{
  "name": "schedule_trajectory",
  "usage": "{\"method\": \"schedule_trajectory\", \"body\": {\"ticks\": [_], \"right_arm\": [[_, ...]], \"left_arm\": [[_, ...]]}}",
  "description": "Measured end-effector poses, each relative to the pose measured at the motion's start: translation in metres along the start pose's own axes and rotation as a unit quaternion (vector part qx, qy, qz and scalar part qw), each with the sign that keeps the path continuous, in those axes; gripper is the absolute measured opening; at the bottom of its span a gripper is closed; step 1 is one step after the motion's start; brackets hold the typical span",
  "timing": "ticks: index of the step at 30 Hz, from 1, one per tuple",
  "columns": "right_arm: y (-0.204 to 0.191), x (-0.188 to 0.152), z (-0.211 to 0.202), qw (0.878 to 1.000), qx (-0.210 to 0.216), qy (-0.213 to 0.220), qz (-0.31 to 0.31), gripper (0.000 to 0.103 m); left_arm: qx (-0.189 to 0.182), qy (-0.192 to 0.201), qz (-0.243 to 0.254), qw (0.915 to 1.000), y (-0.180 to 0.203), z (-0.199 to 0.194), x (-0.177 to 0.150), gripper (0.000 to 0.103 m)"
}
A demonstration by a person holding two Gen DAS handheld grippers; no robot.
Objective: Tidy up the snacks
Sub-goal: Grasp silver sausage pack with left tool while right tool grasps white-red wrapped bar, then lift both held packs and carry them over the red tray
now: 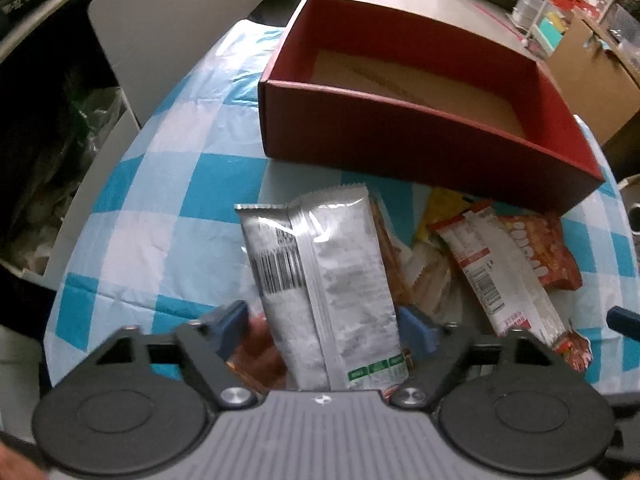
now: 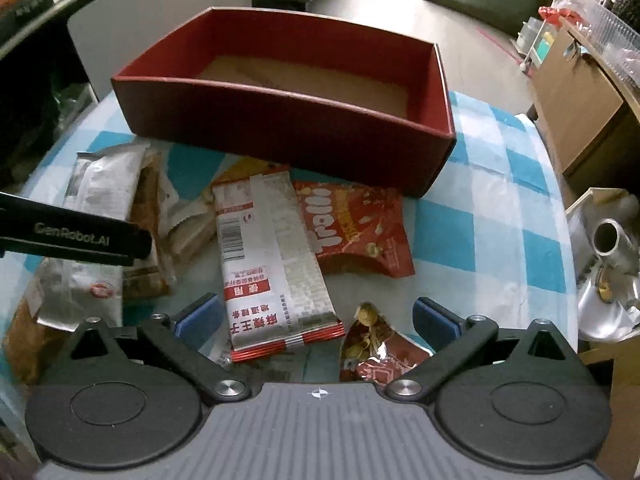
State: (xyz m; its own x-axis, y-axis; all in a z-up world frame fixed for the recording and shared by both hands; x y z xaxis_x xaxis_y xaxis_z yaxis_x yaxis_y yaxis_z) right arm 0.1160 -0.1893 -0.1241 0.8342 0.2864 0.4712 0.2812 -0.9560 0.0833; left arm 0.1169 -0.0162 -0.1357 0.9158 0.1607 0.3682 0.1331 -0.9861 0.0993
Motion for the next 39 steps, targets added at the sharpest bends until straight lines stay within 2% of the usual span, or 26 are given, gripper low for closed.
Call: {"method": "schedule_trajectory", "body": {"ticks": [1, 3, 5, 9, 14, 16, 17, 20, 21, 22, 23, 25, 28, 31, 39], "right_arm": [[0.002, -0.001, 0.002, 1.000, -0.001, 0.000, 0.004, 0.103], [0.001, 0.000, 0.003, 1.000, -0.004, -0.001, 0.009, 0.103], [0.002, 0.006, 0.005, 1.000, -0.003, 0.001, 0.013, 0.103], [-0.005, 0.023, 0.014, 1.000, -0.002, 0.007, 0.007, 0.102], [-0.020, 0.025, 0.042, 1.000, 0.004, -0.027, -0.003, 0.102], [-0.024, 0.024, 0.045, 0.999, -0.020, -0.028, -0.027, 0.100], [-0.026, 0.023, 0.045, 0.999, -0.026, -0.027, -0.039, 0.100], [-0.028, 0.020, 0.043, 0.998, -0.036, -0.021, -0.053, 0.094], [-0.027, 0.020, 0.040, 0.998, -0.036, -0.019, -0.053, 0.088], [-0.025, 0.020, 0.038, 0.998, -0.038, -0.018, -0.051, 0.081], [-0.022, 0.020, 0.035, 0.998, -0.036, -0.018, -0.044, 0.079], [-0.018, 0.021, 0.030, 0.999, -0.018, -0.016, -0.024, 0.076], [-0.015, 0.017, 0.024, 1.000, -0.009, -0.015, -0.020, 0.074], [-0.013, 0.017, 0.018, 1.000, 0.008, -0.013, -0.011, 0.067], [-0.015, 0.006, 0.008, 0.998, 0.050, -0.015, 0.023, 0.063]], "left_arm": [[-0.006, -0.001, 0.001, 1.0000, -0.001, -0.003, 0.000, 0.056], [-0.009, -0.006, 0.010, 0.9999, -0.005, -0.008, -0.001, 0.050], [0.000, -0.008, 0.022, 0.9997, -0.012, -0.010, -0.003, 0.050], [-0.012, -0.014, 0.021, 0.9996, -0.019, -0.008, -0.006, 0.050], [-0.024, -0.013, 0.025, 0.9993, -0.020, -0.004, -0.004, 0.060], [-0.022, -0.015, 0.027, 0.9993, -0.021, -0.001, -0.004, 0.071], [-0.022, -0.016, 0.028, 0.9992, -0.021, 0.000, -0.006, 0.073], [-0.024, -0.017, 0.032, 0.9991, -0.021, 0.001, -0.006, 0.076], [-0.026, -0.017, 0.031, 0.9990, -0.022, 0.001, -0.006, 0.076], [-0.029, -0.017, 0.028, 0.9990, -0.022, 0.000, -0.006, 0.072], [-0.035, -0.017, 0.026, 0.9989, -0.022, -0.001, -0.007, 0.068], [-0.042, -0.012, 0.033, 0.9985, -0.019, -0.005, -0.007, 0.054], [-0.031, -0.002, 0.048, 0.9983, -0.018, -0.010, -0.007, 0.045], [-0.033, -0.004, 0.044, 0.9985, -0.020, -0.015, -0.008, 0.041], [-0.051, 0.010, 0.036, 0.9980, -0.020, -0.029, -0.003, 0.040]]}}
Point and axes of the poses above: each gripper's, at about its wrist camera, not at the fingertips, and z roughly the way its jaws point, y to its right, x to its top, the point moved 10 cm from there along z, roughly the way its jaws point, and after that the axes turned 1 degree about z, right-handed, at the moved point
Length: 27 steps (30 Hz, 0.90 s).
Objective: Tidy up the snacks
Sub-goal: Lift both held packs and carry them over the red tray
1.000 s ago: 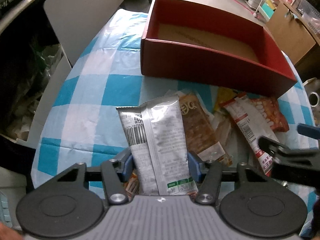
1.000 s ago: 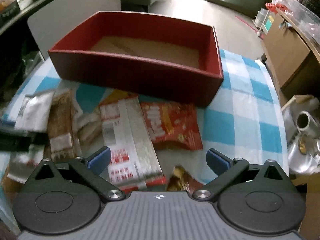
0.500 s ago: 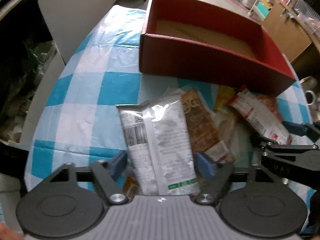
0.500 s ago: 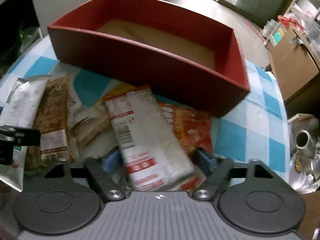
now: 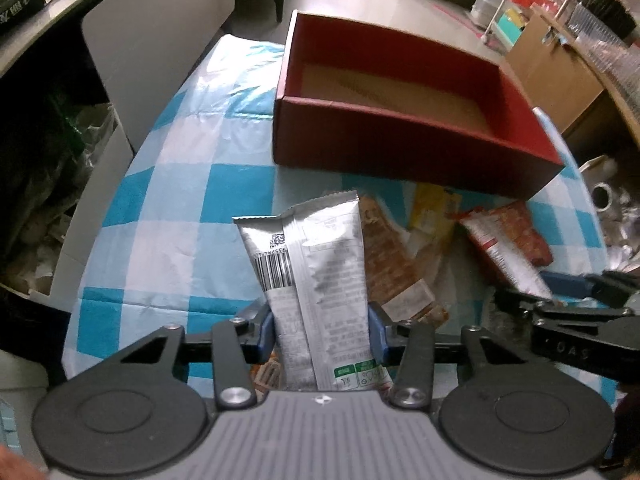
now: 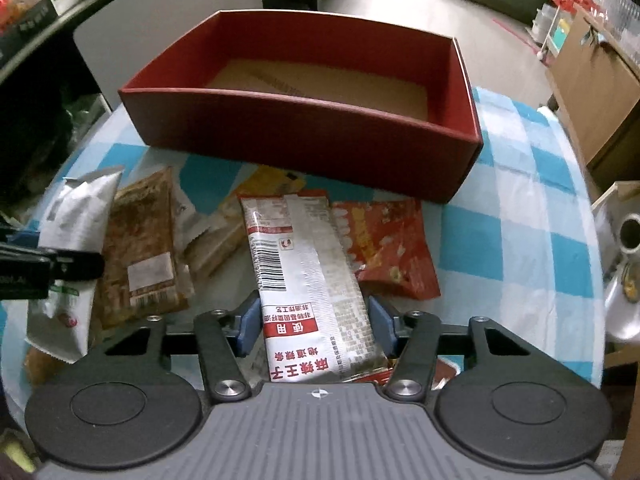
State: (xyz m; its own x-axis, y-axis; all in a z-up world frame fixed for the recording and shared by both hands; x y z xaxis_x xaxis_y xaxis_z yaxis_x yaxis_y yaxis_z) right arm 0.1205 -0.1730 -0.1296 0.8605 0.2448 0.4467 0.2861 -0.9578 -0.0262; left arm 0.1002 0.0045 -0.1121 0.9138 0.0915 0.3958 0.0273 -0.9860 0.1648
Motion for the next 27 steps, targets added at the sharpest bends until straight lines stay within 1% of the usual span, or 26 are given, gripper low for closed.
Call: {"method": "schedule_trajectory", "body": {"ticks": [4, 6, 9, 13, 15, 17, 18, 19, 20, 21, 22, 23, 25, 27], "right_arm": [[0.003, 0.006, -0.011, 1.000, 0.014, 0.015, 0.019, 0.062], [0.003, 0.009, -0.015, 0.999, 0.029, 0.020, 0.034, 0.060], [0.000, 0.009, -0.013, 0.998, 0.045, 0.015, 0.043, 0.047], [-0.007, 0.003, 0.004, 0.999, 0.032, -0.006, 0.023, 0.048], [-0.010, 0.007, 0.006, 0.999, 0.033, -0.008, 0.017, 0.052], [-0.009, 0.012, 0.006, 0.999, 0.033, -0.008, 0.027, 0.061], [-0.008, 0.015, 0.003, 0.999, 0.037, -0.008, 0.033, 0.070], [-0.007, 0.018, 0.000, 0.999, 0.041, -0.002, 0.033, 0.074], [-0.004, 0.020, -0.003, 0.999, 0.033, 0.006, 0.033, 0.075], [0.000, 0.023, -0.004, 0.999, 0.021, 0.011, 0.028, 0.079], [0.003, 0.023, -0.002, 1.000, 0.013, 0.011, 0.022, 0.086], [0.005, 0.022, 0.001, 1.000, 0.008, 0.007, 0.018, 0.087], [0.002, 0.017, 0.012, 1.000, 0.008, -0.008, 0.009, 0.087], [-0.008, 0.014, 0.020, 1.000, 0.014, -0.019, -0.018, 0.086]], "left_arm": [[-0.014, 0.006, -0.002, 0.9999, 0.006, -0.003, 0.005, 0.040], [-0.020, 0.007, 0.001, 0.9998, 0.010, -0.003, 0.007, 0.040], [-0.023, 0.005, 0.006, 0.9997, 0.015, -0.001, 0.008, 0.040], [-0.022, -0.006, 0.010, 0.9997, 0.016, 0.005, 0.005, 0.040], [-0.021, -0.014, 0.014, 0.9996, 0.017, 0.010, 0.002, 0.040], [-0.025, -0.023, 0.014, 0.9993, 0.018, 0.012, 0.000, 0.040], [-0.028, -0.026, 0.013, 0.9992, 0.018, 0.013, 0.000, 0.040], [-0.031, -0.028, 0.013, 0.9991, 0.018, 0.013, -0.001, 0.040], [-0.032, -0.028, 0.013, 0.9990, 0.018, 0.014, -0.001, 0.040], [-0.032, -0.029, 0.013, 0.9990, 0.018, 0.014, -0.001, 0.040], [-0.032, -0.029, 0.014, 0.9990, 0.018, 0.015, 0.000, 0.040], [-0.032, -0.031, 0.015, 0.9989, 0.018, 0.015, 0.000, 0.040], [-0.036, -0.035, 0.015, 0.9986, 0.019, 0.016, -0.001, 0.040], [-0.041, -0.038, 0.016, 0.9983, 0.021, 0.016, -0.003, 0.040]]}}
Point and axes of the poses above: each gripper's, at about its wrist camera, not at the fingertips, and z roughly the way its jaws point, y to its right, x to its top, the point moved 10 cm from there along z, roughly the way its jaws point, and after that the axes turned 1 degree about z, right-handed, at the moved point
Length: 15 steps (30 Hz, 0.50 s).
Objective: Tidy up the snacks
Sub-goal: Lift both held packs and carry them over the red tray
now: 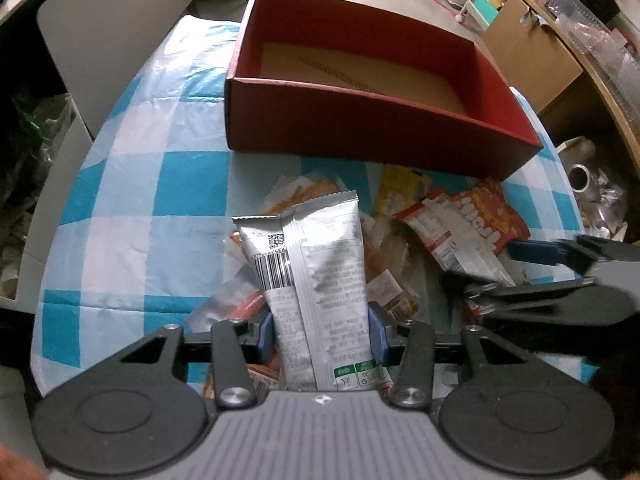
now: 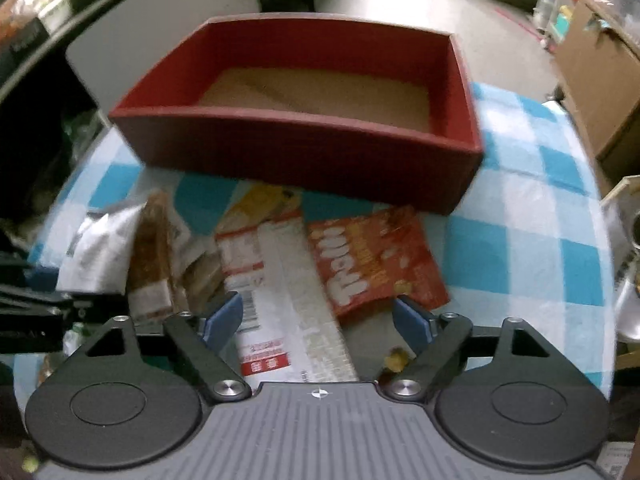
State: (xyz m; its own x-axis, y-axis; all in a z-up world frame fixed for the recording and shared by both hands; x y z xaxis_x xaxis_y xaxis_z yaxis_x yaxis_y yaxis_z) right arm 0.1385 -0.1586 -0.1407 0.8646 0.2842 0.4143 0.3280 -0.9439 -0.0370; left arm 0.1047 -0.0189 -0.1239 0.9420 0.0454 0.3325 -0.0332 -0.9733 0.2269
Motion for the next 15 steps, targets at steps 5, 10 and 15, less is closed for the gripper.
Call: {"method": "schedule_trajectory", "body": {"ticks": [5, 10, 15], "right_arm": [[-0.013, -0.006, 0.019, 0.999, -0.025, -0.016, -0.042, 0.077], [-0.010, -0.012, 0.006, 1.000, -0.001, -0.010, 0.000, 0.063], [-0.010, -0.012, -0.013, 0.998, 0.038, 0.012, 0.041, 0.062]], "left_arm": [[-0.004, -0.002, 0.005, 1.0000, 0.002, -0.002, -0.002, 0.040], [-0.007, 0.007, 0.007, 0.9999, 0.002, -0.010, -0.002, 0.040], [-0.015, 0.020, 0.008, 0.9996, 0.004, -0.018, 0.003, 0.040]]}}
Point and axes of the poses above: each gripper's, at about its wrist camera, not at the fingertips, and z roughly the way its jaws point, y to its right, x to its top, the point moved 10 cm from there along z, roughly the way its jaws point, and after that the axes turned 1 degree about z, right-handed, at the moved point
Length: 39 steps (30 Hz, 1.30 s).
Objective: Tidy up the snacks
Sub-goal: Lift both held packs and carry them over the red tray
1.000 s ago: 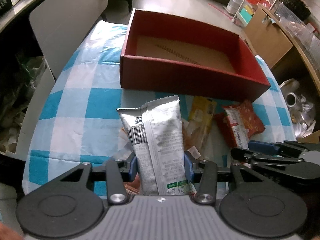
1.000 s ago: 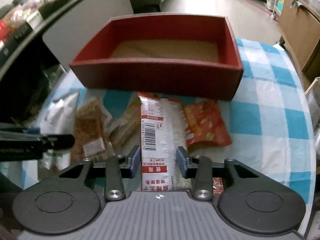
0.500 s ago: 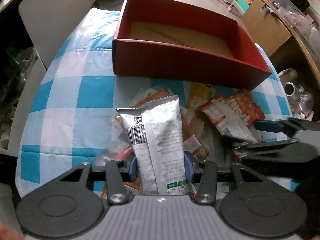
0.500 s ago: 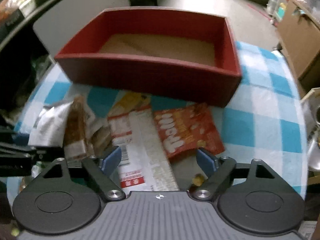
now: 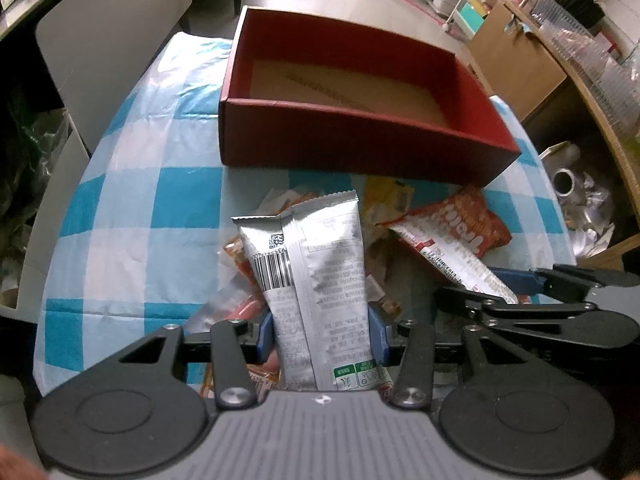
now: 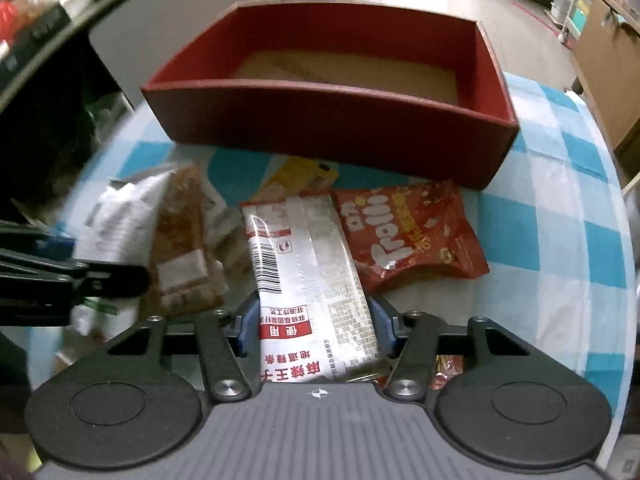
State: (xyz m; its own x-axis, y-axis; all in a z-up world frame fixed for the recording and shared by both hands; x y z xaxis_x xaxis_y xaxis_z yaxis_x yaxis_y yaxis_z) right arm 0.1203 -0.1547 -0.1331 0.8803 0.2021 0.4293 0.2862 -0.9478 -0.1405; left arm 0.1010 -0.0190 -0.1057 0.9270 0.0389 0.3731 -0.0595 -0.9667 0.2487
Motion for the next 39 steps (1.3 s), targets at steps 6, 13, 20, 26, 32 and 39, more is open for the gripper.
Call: {"method": "schedule_trajectory", "body": {"ticks": [6, 13, 20, 26, 32, 39], "right_arm": [[0.004, 0.007, -0.022, 0.998, 0.044, 0.024, 0.050, 0.062], [0.002, -0.003, -0.030, 0.989, 0.105, 0.019, 0.101, 0.062], [0.011, 0.009, -0.046, 0.976, 0.147, 0.052, 0.155, 0.062], [0.016, 0.031, -0.058, 0.967, 0.166, 0.086, 0.172, 0.062], [0.018, 0.055, -0.064, 0.961, 0.182, 0.110, 0.175, 0.062], [0.023, 0.083, -0.070, 0.956, 0.191, 0.136, 0.179, 0.062]], "left_arm": [[-0.009, 0.014, 0.002, 0.9999, 0.008, -0.006, 0.009, 0.040], [-0.019, 0.012, 0.001, 0.9997, 0.012, -0.008, 0.010, 0.040], [-0.028, 0.036, -0.005, 0.9989, 0.014, -0.021, 0.026, 0.040], [-0.023, 0.068, 0.006, 0.9974, 0.021, -0.032, 0.052, 0.040], [-0.003, 0.100, 0.025, 0.9946, 0.030, -0.036, 0.080, 0.040], [0.013, 0.119, 0.043, 0.9918, 0.037, -0.034, 0.105, 0.040]]}}
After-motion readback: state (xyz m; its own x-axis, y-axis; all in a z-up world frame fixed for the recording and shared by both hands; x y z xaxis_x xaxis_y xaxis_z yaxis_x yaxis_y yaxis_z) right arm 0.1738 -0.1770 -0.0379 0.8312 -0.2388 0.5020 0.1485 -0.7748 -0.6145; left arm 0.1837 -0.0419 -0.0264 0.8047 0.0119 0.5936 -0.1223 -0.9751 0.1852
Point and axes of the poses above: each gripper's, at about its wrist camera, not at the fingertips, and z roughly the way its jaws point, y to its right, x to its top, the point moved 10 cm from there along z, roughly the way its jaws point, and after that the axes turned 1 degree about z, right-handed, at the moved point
